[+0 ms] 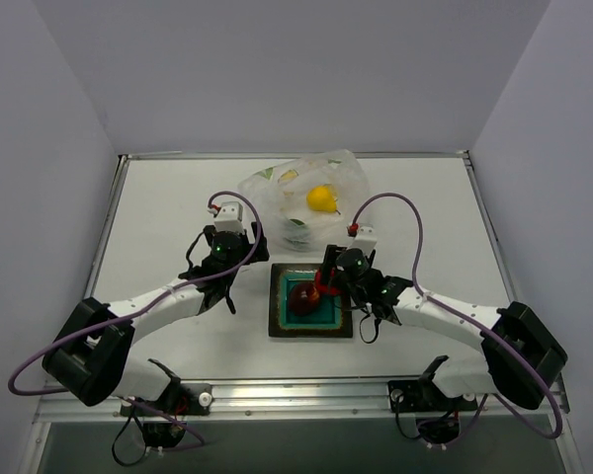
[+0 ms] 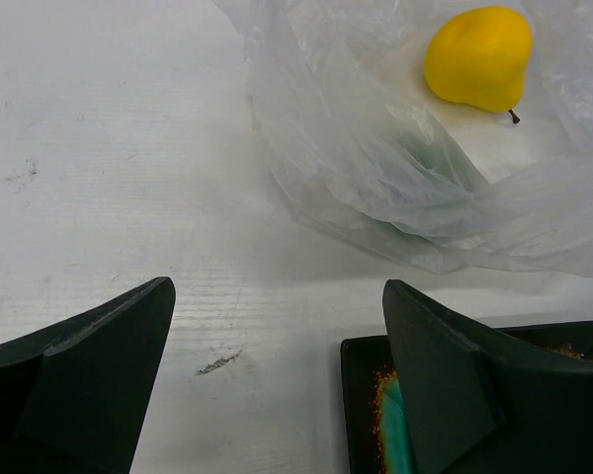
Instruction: Take the fake fruits out of the plastic bag
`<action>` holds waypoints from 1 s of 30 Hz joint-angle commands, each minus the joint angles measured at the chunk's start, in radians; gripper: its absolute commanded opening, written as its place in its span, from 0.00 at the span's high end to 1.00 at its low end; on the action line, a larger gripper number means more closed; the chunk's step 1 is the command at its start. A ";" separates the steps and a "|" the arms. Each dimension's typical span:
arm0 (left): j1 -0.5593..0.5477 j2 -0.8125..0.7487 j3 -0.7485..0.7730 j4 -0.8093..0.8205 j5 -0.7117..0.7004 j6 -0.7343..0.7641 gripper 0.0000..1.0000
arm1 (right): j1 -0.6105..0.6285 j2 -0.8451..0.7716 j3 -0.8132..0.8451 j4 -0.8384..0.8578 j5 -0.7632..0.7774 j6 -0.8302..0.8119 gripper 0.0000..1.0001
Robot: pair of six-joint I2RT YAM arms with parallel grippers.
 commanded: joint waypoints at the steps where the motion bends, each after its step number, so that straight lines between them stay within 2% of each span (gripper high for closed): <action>1: 0.006 -0.029 0.023 0.025 -0.011 0.001 0.15 | 0.005 0.044 -0.004 0.032 -0.035 0.033 0.37; 4: 0.006 -0.031 0.023 0.025 -0.012 0.002 0.16 | 0.014 0.049 0.003 -0.001 -0.031 0.031 0.21; 7: 0.006 -0.035 0.020 0.025 -0.015 0.002 0.15 | 0.013 0.020 0.037 -0.048 -0.014 -0.007 0.12; 9: 0.006 -0.037 0.019 0.027 -0.014 0.002 0.15 | 0.008 0.003 0.091 -0.079 -0.002 -0.032 0.09; 11: 0.006 -0.037 0.019 0.027 -0.015 0.002 0.15 | -0.013 -0.009 0.130 -0.082 -0.009 -0.075 0.11; 15: 0.004 -0.038 0.019 0.025 -0.018 0.004 0.15 | -0.073 0.064 0.287 -0.079 -0.015 -0.157 0.22; 20: 0.006 -0.038 0.019 0.025 -0.025 0.008 0.15 | -0.131 0.312 0.494 -0.071 0.014 -0.272 0.34; 26: 0.004 -0.038 0.019 0.024 -0.028 0.010 0.15 | -0.159 0.593 0.752 -0.056 0.075 -0.279 0.35; 30: 0.004 -0.040 0.019 0.022 -0.032 0.013 0.15 | -0.188 0.754 0.874 -0.057 0.127 -0.247 0.30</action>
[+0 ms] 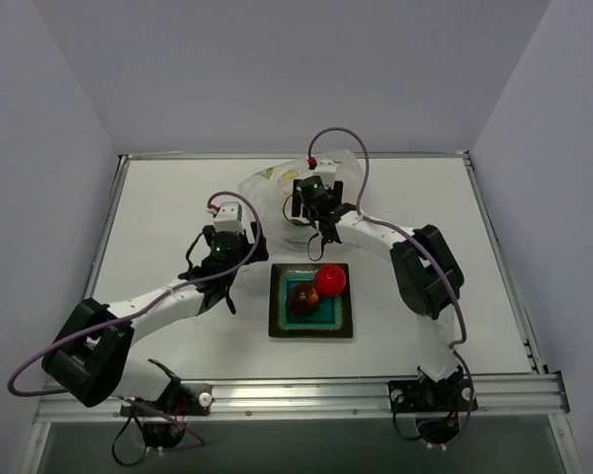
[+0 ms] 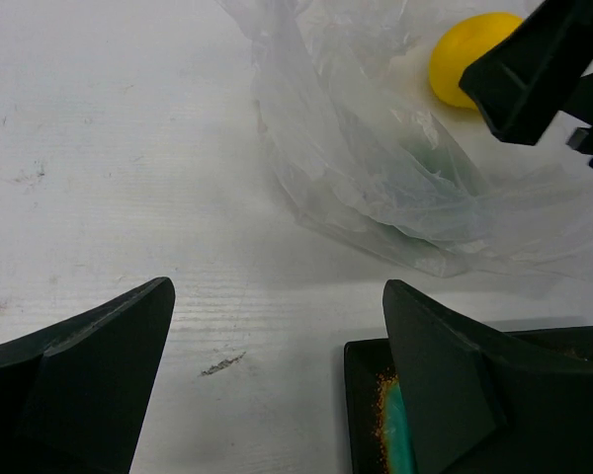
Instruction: Take the fake fruits out of the plastic bag
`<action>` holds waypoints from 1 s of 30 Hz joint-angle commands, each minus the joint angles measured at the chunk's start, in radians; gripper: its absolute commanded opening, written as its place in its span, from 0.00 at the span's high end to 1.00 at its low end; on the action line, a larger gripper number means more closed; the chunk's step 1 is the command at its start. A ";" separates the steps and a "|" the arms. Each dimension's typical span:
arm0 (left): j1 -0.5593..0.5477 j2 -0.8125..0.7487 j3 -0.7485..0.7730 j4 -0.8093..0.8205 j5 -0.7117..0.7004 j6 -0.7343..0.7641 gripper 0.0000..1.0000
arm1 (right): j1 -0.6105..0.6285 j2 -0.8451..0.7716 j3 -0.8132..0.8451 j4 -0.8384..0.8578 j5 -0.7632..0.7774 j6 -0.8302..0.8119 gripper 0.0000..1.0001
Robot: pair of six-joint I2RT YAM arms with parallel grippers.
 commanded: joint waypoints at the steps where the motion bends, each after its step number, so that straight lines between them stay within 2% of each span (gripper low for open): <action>1: 0.004 -0.036 0.019 0.021 -0.022 0.012 0.15 | -0.029 0.083 0.110 -0.003 0.086 0.003 0.29; 6: 0.001 -0.038 0.021 0.021 -0.017 0.017 0.15 | -0.079 0.155 0.175 -0.003 0.049 0.026 0.22; 15: -0.002 -0.018 0.029 0.021 -0.025 0.021 0.15 | -0.119 0.264 0.270 0.013 -0.113 0.032 0.21; 22: -0.004 -0.010 0.030 0.023 -0.020 0.021 0.15 | -0.120 0.284 0.294 0.030 -0.105 0.041 0.24; 27: -0.004 -0.011 0.030 0.023 -0.019 0.021 0.15 | -0.135 0.318 0.333 0.030 -0.098 0.044 0.16; 30: -0.005 -0.010 0.030 0.024 -0.019 0.021 0.15 | -0.138 0.339 0.357 0.030 -0.107 0.046 0.16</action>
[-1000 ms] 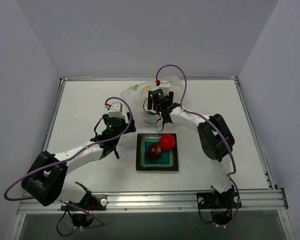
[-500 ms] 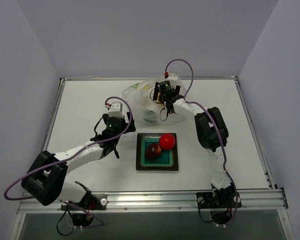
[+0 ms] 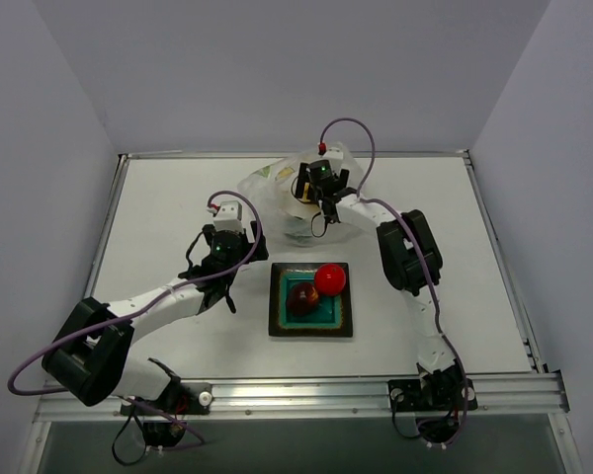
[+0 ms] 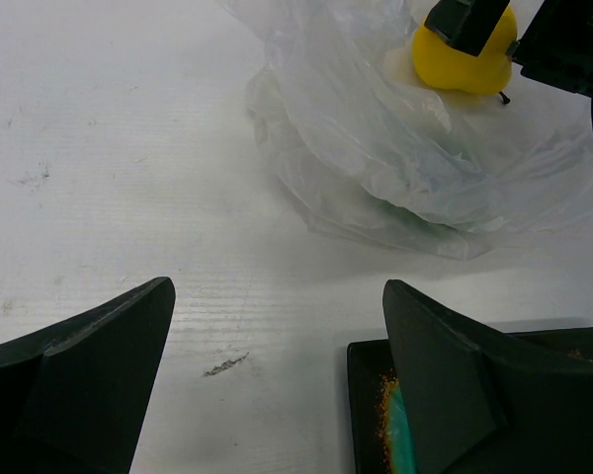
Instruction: Take the fake fruits out of the plastic bag
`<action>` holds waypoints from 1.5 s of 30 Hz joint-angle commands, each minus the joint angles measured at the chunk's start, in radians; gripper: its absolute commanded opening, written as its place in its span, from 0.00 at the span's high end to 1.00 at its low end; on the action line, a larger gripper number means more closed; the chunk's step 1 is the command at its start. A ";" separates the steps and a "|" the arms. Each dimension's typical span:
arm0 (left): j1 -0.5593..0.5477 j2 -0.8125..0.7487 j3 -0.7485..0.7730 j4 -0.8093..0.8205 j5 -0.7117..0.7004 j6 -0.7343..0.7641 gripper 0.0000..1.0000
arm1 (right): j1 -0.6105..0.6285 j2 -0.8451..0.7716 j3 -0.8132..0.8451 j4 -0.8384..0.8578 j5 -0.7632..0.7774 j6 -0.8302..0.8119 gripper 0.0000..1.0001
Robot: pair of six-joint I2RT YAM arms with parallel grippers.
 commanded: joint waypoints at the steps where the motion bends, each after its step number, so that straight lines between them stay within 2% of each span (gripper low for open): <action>1: -0.002 -0.010 0.030 0.024 -0.011 0.013 0.15 | -0.011 0.024 0.050 0.014 -0.009 0.010 0.19; 4: -0.004 -0.010 0.030 0.022 -0.013 0.015 0.15 | -0.011 0.020 0.044 0.017 -0.012 0.016 0.33; 5: -0.004 -0.012 0.030 0.022 -0.014 0.015 0.15 | -0.010 0.004 0.039 0.017 -0.010 0.019 0.41; 8: -0.004 -0.013 0.030 0.022 -0.014 0.015 0.15 | 0.000 -0.061 -0.014 0.054 -0.003 0.019 0.54; 9: -0.002 -0.013 0.030 0.022 -0.013 0.015 0.15 | 0.001 -0.083 -0.042 0.063 -0.004 0.019 0.55; 17: -0.004 -0.018 0.032 0.018 -0.025 0.023 0.15 | 0.059 -0.351 -0.261 0.151 -0.006 0.033 0.55; 26: -0.002 -0.044 0.019 0.019 -0.039 0.027 0.15 | 0.142 -0.568 -0.462 0.141 0.022 0.016 0.55; 34: -0.002 -0.096 0.006 -0.005 -0.076 -0.005 0.15 | 0.340 -0.769 -0.627 0.040 -0.004 -0.062 0.54; 39: 0.001 -0.119 -0.004 -0.022 -0.122 -0.028 0.15 | 0.382 -0.767 -0.691 0.002 -0.091 -0.150 0.53; 45: 0.001 -0.145 -0.022 -0.008 -0.146 -0.026 0.15 | 0.395 -0.686 -0.657 0.008 -0.197 -0.291 0.52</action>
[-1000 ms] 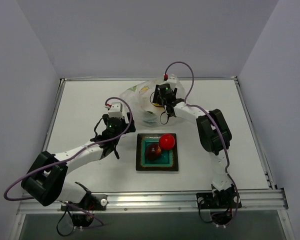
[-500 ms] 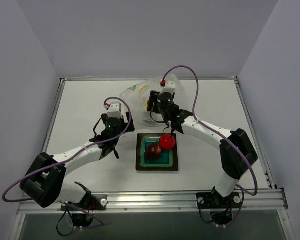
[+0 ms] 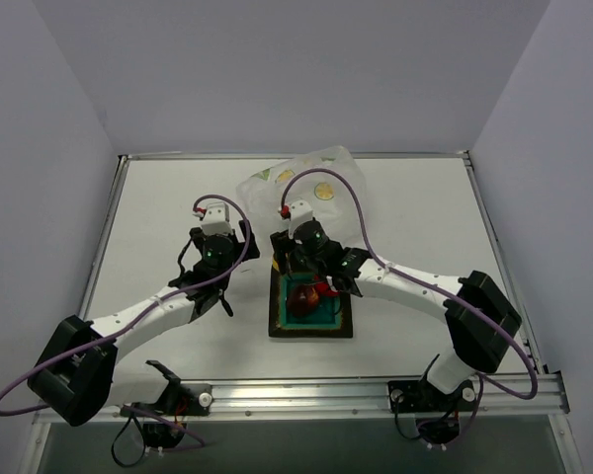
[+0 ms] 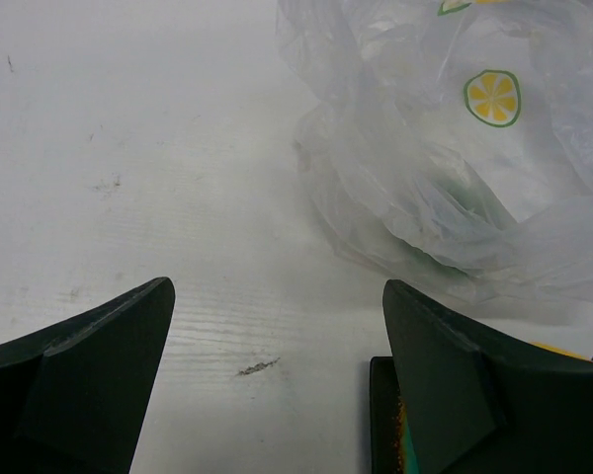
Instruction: Take the fake fruits out of the plastic bag
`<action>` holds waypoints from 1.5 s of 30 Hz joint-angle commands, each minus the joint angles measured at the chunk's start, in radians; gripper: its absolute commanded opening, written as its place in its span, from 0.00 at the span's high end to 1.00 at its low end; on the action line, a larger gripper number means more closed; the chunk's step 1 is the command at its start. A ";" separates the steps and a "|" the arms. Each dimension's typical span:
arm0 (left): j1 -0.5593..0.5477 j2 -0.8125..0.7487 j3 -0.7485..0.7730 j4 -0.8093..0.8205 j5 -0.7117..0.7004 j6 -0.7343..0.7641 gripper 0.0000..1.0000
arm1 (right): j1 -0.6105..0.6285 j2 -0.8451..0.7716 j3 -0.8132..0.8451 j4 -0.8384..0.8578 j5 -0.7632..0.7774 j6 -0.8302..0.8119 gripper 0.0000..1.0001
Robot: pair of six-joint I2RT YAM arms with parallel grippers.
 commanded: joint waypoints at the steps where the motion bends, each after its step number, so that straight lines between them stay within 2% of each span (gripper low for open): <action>1: 0.001 -0.042 0.009 0.014 -0.039 -0.014 0.15 | 0.005 0.058 0.041 -0.005 -0.068 -0.127 0.52; 8: 0.001 -0.035 0.020 -0.008 -0.048 -0.015 0.15 | 0.008 0.123 0.059 -0.018 -0.187 -0.178 0.52; 11: 0.002 -0.028 0.020 -0.005 -0.044 -0.018 0.15 | 0.013 0.130 0.047 -0.021 -0.178 -0.175 0.47; 14: 0.001 -0.027 0.020 -0.002 -0.042 -0.020 0.15 | 0.014 0.118 0.035 -0.023 -0.168 -0.169 0.31; 15: 0.002 -0.028 0.020 -0.002 -0.041 -0.022 0.15 | 0.013 0.112 0.029 -0.023 -0.152 -0.170 0.19; 16: 0.004 -0.027 0.020 0.000 -0.041 -0.022 0.15 | 0.013 0.095 0.027 -0.025 -0.145 -0.172 0.14; 19: 0.004 -0.024 0.020 0.002 -0.036 -0.022 0.15 | 0.005 0.054 0.027 -0.023 -0.143 -0.176 0.07; 23: 0.004 -0.021 0.016 0.011 -0.028 -0.025 0.15 | -0.087 0.020 0.036 0.024 -0.210 -0.146 0.16; 24: 0.004 -0.021 0.015 0.012 -0.027 -0.025 0.15 | -0.110 0.015 0.036 0.043 -0.233 -0.112 0.24; 26: 0.004 -0.021 0.015 0.014 -0.028 -0.023 0.15 | -0.164 0.009 0.041 0.104 -0.285 -0.075 0.32; 29: 0.004 -0.019 0.012 0.020 -0.027 -0.023 0.15 | -0.201 0.040 0.090 0.138 -0.211 -0.006 0.55; 30: 0.004 -0.018 0.012 0.021 -0.024 -0.025 0.15 | -0.214 0.081 0.111 0.133 -0.172 0.020 0.67; 31: 0.004 -0.016 0.012 0.023 -0.015 -0.023 0.15 | -0.219 0.104 0.136 0.115 -0.133 0.030 0.73; 32: 0.004 -0.015 0.013 0.029 -0.007 -0.022 0.15 | -0.228 0.129 0.192 0.101 -0.033 0.038 0.80; 35: 0.004 -0.012 0.016 0.035 0.019 -0.014 0.15 | -0.241 0.233 0.303 0.058 0.065 0.055 0.83; 37: 0.002 -0.010 0.020 0.040 0.039 -0.011 0.15 | -0.265 0.314 0.363 0.020 0.058 0.063 0.83; 40: 0.002 -0.001 0.026 0.041 0.050 -0.006 0.15 | -0.285 0.412 0.470 -0.041 0.021 0.061 0.77; 43: 0.002 0.005 0.029 0.040 0.054 -0.005 0.15 | -0.293 0.451 0.496 -0.060 -0.058 0.026 0.66; 45: 0.002 0.007 0.029 0.040 0.059 -0.006 0.15 | -0.293 0.453 0.484 -0.061 -0.139 -0.021 0.53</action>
